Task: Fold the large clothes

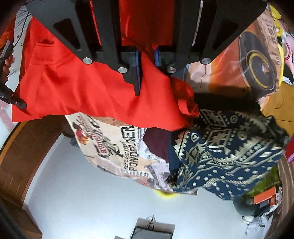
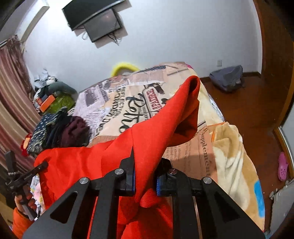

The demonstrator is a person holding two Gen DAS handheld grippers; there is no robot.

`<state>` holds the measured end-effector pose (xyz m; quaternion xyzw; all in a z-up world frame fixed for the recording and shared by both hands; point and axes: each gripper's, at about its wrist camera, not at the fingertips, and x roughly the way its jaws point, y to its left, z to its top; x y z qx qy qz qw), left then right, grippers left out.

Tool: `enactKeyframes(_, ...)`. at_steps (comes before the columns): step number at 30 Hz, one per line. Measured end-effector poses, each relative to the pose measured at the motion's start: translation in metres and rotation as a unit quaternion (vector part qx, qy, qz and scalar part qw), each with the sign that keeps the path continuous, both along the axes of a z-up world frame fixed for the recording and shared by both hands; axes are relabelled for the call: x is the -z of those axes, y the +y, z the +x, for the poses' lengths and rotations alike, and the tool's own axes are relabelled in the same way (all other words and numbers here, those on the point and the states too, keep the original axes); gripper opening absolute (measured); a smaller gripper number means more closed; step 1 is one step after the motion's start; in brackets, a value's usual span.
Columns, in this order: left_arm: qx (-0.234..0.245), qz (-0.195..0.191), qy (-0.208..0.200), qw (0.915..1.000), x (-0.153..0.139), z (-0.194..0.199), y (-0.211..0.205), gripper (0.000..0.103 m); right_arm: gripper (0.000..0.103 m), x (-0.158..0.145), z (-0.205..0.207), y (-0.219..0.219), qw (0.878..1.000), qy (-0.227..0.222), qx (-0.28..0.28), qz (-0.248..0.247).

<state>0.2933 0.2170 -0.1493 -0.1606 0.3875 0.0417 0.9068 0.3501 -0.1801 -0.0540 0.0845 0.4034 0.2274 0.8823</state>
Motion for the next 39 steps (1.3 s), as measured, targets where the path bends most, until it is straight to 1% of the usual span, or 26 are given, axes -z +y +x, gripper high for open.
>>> enactKeyframes(2,0.004,-0.005,0.019,0.9998,0.015,0.015,0.004,0.011,0.013,0.016,0.013,0.0,1.0,0.017,0.005,-0.007)
enactKeyframes(6,0.002,-0.003,0.039,0.9992,0.043,0.025,0.009,0.012,0.014,0.057,0.035,-0.003,0.998,0.056,0.023,-0.027)
enactKeyframes(7,0.002,0.0,0.045,0.999,0.05,0.027,0.01,0.012,0.014,0.063,0.039,-0.005,0.997,0.066,0.026,-0.028)
enactKeyframes(8,0.0,0.001,0.05,0.9987,0.055,0.027,0.01,0.016,0.014,0.072,0.042,-0.009,0.996,0.08,0.028,-0.023)
enactKeyframes(9,0.0,-0.002,0.056,0.9984,0.06,0.028,0.012,0.017,0.014,0.079,0.044,-0.013,0.995,0.091,0.029,-0.016)
enactKeyframes(11,0.001,-0.01,0.06,0.9981,0.064,0.025,0.015,0.018,0.015,0.084,0.044,-0.018,0.994,0.101,0.029,-0.008)
enactKeyframes(13,0.001,-0.014,0.064,0.9978,0.066,0.026,0.015,0.019,0.018,0.083,0.042,-0.02,0.994,0.103,0.029,-0.004)
enactKeyframes(16,-0.001,-0.012,0.071,0.9974,0.063,0.021,0.014,0.023,0.019,0.07,0.032,-0.018,0.996,0.085,0.028,-0.025)
enactKeyframes(19,-0.002,0.001,0.083,0.9965,0.057,0.012,0.012,0.023,0.019,0.057,0.028,-0.011,0.995,0.068,0.031,-0.061)
enactKeyframes(21,-0.002,0.009,0.087,0.9962,0.053,0.007,0.009,0.024,0.019,0.043,0.016,-0.008,0.995,0.047,0.031,-0.088)
enactKeyframes(23,-0.004,0.022,0.089,0.9958,0.046,-0.003,0.005,0.024,0.019,0.027,0.002,-0.009,0.994,0.029,0.02,-0.1)
enactKeyframes(25,-0.002,0.034,0.087,0.9956,0.036,-0.017,0.001,0.024,0.022,0.01,-0.015,-0.01,0.994,0.011,0.008,-0.105)
enactKeyframes(26,-0.001,0.037,0.085,0.9957,0.031,-0.024,0.0,0.025,0.028,-0.002,-0.027,-0.011,0.994,-0.004,0.001,-0.111)
enactKeyframes(27,0.0,0.04,0.083,0.9958,0.025,-0.032,-0.001,0.028,0.039,-0.012,-0.039,-0.012,0.993,-0.019,-0.005,-0.117)
enactKeyframes(28,-0.002,0.043,0.079,0.9959,0.018,-0.041,-0.001,0.03,0.045,-0.02,-0.049,-0.012,0.992,-0.033,-0.01,-0.123)
enactKeyframes(29,-0.004,0.045,0.074,0.9962,0.012,-0.049,-0.001,0.034,0.054,-0.031,-0.062,-0.011,0.99,-0.057,-0.014,-0.13)
enactKeyframes(30,-0.006,0.047,0.068,0.9965,0.004,-0.061,0.0,0.037,0.057,-0.038,-0.073,-0.012,0.988,-0.076,-0.015,-0.134)
enactKeyframes(31,-0.008,0.048,0.065,0.9967,-0.001,-0.068,0.0,0.039,0.058,-0.046,-0.085,-0.014,0.986,-0.095,-0.018,-0.139)
enactKeyframes(32,-0.009,0.048,0.061,0.9969,-0.007,-0.076,0.001,0.042,0.062,-0.053,-0.098,-0.016,0.983,-0.109,-0.023,-0.145)
enactKeyframes(33,-0.009,0.049,0.06,0.997,-0.011,-0.083,0.001,0.047,0.069,-0.057,-0.109,-0.017,0.981,-0.117,-0.028,-0.151)
enactKeyframes(35,-0.007,0.054,0.063,0.9965,-0.019,-0.101,0.004,0.052,0.075,-0.061,-0.127,-0.02,0.978,-0.127,-0.029,-0.163)
enactKeyframes(36,-0.001,0.055,0.064,0.9964,-0.022,-0.113,0.005,0.057,0.076,-0.06,-0.136,-0.022,0.976,-0.128,-0.03,-0.172)
enactKeyframes(38,0.012,0.055,0.072,0.9958,-0.023,-0.131,0.006,0.061,0.076,-0.054,-0.148,-0.024,0.973,-0.123,-0.039,-0.189)
enactKeyframes(39,0.017,0.055,0.075,0.9955,-0.022,-0.137,0.004,0.061,0.076,-0.05,-0.154,-0.025,0.972,-0.117,-0.042,-0.199)
